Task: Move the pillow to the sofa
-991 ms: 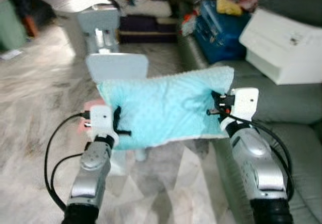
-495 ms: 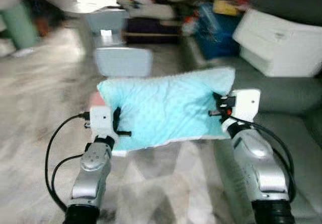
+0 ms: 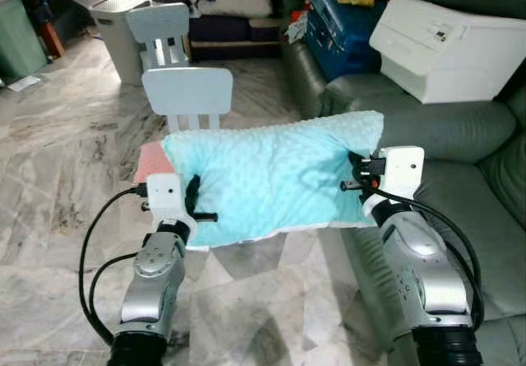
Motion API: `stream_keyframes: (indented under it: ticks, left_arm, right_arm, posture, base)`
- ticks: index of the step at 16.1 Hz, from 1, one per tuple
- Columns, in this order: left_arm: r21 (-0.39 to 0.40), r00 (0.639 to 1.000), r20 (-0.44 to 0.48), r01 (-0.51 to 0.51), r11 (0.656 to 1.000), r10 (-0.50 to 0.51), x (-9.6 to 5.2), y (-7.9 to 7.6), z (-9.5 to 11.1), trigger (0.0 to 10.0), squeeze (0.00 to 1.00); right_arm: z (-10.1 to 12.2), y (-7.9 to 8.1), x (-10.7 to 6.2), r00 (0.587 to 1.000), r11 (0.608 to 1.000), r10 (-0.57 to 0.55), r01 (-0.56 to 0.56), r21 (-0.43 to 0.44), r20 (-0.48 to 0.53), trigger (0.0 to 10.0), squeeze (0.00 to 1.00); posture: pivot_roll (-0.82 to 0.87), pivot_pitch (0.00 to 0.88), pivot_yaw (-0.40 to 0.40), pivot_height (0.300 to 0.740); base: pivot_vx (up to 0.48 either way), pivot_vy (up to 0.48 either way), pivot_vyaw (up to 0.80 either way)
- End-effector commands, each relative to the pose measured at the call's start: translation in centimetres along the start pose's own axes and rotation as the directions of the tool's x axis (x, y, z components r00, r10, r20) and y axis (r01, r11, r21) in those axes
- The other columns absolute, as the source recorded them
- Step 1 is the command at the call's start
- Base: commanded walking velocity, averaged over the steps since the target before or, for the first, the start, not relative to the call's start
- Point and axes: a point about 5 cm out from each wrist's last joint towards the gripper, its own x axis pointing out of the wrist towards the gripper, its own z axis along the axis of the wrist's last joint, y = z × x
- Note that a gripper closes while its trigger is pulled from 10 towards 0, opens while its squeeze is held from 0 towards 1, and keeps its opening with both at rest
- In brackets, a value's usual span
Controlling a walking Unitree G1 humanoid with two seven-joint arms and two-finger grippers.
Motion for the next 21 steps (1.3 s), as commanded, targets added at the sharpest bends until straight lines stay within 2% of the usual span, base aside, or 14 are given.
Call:
stream_keyframes:
  ticks: [1,9,13,19,21]
  left_arm:
    - [-0.004,1.000,0.003,-0.001,1.000,0.001,0.3,0.1,0.4,10.0,0.00]
    - [0.018,1.000,-0.004,0.023,1.000,-0.023,0.2,0.0,0.3,10.0,0.00]
    - [0.028,0.999,-0.008,0.039,0.999,-0.039,0.2,-0.2,0.2,10.0,0.00]
    - [-0.008,0.995,-0.008,0.100,0.995,-0.100,0.3,-1.1,0.3,10.0,0.00]
    - [-0.023,0.995,-0.013,0.095,0.995,-0.096,0.4,-1.1,0.3,10.0,0.00]
  right_arm:
    - [0.9,0.2,0.2,0.999,1.000,0.008,-0.008,-0.001,0.032,10.0,0.00]
    - [0.8,0.2,0.3,1.000,1.000,0.005,-0.005,-0.002,0.030,10.0,0.00]
    - [0.8,0.2,0.3,1.000,1.000,0.002,-0.002,-0.007,0.028,10.0,0.00]
    - [0.8,-0.3,0.3,1.000,1.000,-0.019,0.019,-0.021,0.017,10.0,0.00]
    - [0.8,-0.4,0.3,1.000,0.999,-0.028,0.028,-0.017,0.007,10.0,0.00]
  posture:
    - [-0.17,0.000,0.004,0.740]
    - [-0.16,0.000,0.005,0.740]
    - [-0.16,0.000,0.009,0.740]
    - [-0.17,0.000,0.009,0.740]
    - [-0.18,0.000,0.010,0.740]
  base:
    - [0.000,0.480,0.00]
    - [0.000,0.468,0.00]
    - [0.000,0.000,0.00]
    - [0.000,0.000,0.00]
    - [0.000,0.000,-0.62]
